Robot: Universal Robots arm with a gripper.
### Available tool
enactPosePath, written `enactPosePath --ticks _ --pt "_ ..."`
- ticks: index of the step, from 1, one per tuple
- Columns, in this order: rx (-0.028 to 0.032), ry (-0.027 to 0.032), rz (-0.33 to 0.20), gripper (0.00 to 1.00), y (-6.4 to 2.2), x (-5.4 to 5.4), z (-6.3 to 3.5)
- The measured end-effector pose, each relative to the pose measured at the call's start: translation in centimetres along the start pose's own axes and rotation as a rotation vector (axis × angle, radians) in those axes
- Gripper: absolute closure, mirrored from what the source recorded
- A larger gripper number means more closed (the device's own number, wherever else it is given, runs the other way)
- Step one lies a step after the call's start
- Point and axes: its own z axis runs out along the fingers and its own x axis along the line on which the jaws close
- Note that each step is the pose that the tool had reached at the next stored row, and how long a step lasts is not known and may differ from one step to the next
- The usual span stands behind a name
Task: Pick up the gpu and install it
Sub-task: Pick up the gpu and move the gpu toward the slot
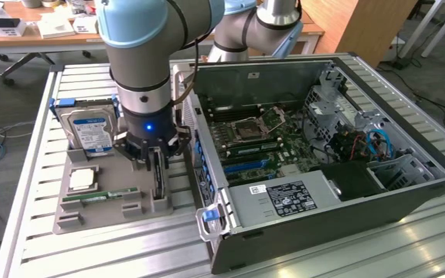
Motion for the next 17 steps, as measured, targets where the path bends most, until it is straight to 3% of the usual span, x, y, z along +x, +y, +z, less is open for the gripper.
enactPosePath --ticks 17 --pt "0.0002 0.0 0.0 0.59 0.0 -0.07 0.0"
